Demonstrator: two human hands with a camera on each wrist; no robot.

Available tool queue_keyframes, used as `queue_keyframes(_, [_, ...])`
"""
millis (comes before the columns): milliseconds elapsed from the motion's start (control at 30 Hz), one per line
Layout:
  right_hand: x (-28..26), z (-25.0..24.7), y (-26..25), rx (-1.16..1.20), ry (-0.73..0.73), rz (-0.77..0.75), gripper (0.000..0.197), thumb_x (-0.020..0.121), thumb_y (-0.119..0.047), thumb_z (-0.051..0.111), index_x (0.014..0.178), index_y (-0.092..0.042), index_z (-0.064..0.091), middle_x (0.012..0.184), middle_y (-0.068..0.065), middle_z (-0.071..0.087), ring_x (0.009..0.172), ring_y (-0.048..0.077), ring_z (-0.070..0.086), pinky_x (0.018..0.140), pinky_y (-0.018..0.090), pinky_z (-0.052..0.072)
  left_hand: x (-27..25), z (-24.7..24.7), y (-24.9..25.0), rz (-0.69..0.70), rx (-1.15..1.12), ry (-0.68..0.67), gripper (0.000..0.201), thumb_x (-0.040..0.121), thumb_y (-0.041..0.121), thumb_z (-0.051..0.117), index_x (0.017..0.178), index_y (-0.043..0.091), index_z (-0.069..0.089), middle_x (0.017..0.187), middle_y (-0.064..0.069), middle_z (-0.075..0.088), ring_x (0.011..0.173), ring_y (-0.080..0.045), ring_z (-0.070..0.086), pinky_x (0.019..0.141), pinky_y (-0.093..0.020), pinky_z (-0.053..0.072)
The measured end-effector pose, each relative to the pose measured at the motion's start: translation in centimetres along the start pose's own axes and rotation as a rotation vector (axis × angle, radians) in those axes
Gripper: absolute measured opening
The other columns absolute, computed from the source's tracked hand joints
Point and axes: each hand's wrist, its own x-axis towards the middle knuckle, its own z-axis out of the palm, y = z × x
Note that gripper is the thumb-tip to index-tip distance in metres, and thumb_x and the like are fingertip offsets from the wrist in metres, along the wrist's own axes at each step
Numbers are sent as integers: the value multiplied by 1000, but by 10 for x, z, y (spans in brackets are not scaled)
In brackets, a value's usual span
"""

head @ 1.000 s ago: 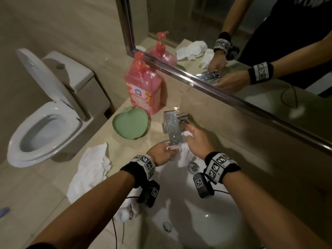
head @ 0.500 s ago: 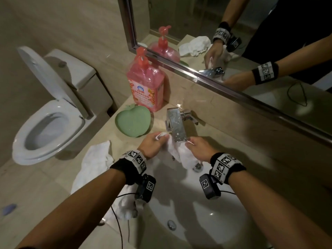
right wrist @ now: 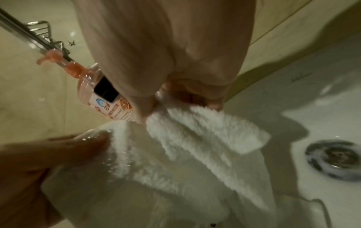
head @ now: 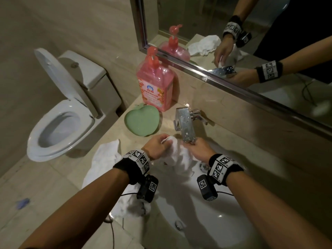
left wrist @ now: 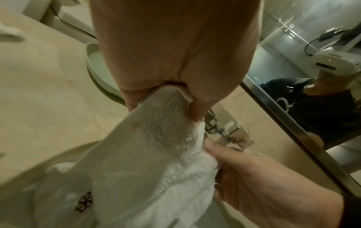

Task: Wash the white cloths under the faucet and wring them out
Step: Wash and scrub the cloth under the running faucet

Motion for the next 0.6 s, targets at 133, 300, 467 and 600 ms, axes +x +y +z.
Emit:
queue_keyframes(133, [-6, -14, 10, 27, -13, -23, 36, 88, -23, 75, 121, -16, 62, 116, 0, 71, 108, 19, 66, 93, 38, 54, 15, 26, 9, -11, -14, -88, 21, 98, 21, 50, 111, 14, 65, 106, -6, 68, 93, -20, 61, 94, -45, 52])
queue_keyframes(300, [-10, -20, 25, -59, -5, -49, 19, 88, -36, 73, 105, -28, 70, 95, -8, 76, 88, 13, 72, 65, 22, 56, 29, 49, 23, 28, -22, -244, 27, 66, 58, 54, 88, 58, 69, 85, 24, 69, 83, -4, 63, 86, -27, 53])
queue_keyframes(467, [-4, -20, 34, -237, 128, -107, 34, 90, -38, 71, 70, -10, 66, 89, 5, 59, 69, 15, 59, 58, 26, 45, 43, 46, 20, 9, -86, -176, 22, 79, 17, 68, 94, 33, 71, 87, 12, 72, 86, -14, 68, 74, -25, 56])
queue_keyframes(600, [3, -24, 34, -132, 76, -71, 31, 87, -30, 70, 76, -1, 68, 84, 3, 63, 75, 18, 63, 71, 34, 51, 44, 40, 8, -43, 30, -169, 31, 90, 7, 55, 118, 15, 67, 103, -5, 73, 92, -22, 68, 84, -36, 58])
